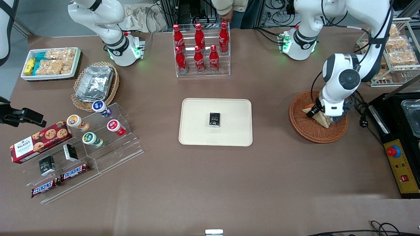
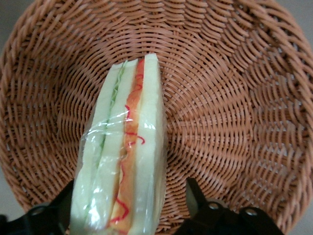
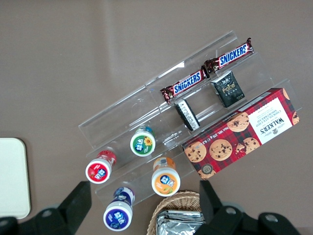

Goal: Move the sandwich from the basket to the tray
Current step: 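Close the left gripper on the sandwich's crust edge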

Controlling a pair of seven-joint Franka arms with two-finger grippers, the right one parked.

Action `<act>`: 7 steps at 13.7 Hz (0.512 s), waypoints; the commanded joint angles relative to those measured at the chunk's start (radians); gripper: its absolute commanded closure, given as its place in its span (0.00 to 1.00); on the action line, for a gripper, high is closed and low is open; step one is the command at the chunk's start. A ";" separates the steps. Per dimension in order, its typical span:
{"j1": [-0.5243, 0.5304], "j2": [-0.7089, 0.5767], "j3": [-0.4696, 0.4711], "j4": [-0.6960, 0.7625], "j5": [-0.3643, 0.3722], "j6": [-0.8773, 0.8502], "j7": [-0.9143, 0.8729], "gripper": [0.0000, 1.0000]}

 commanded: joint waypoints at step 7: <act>-0.006 -0.172 0.000 0.100 0.025 -0.212 0.154 1.00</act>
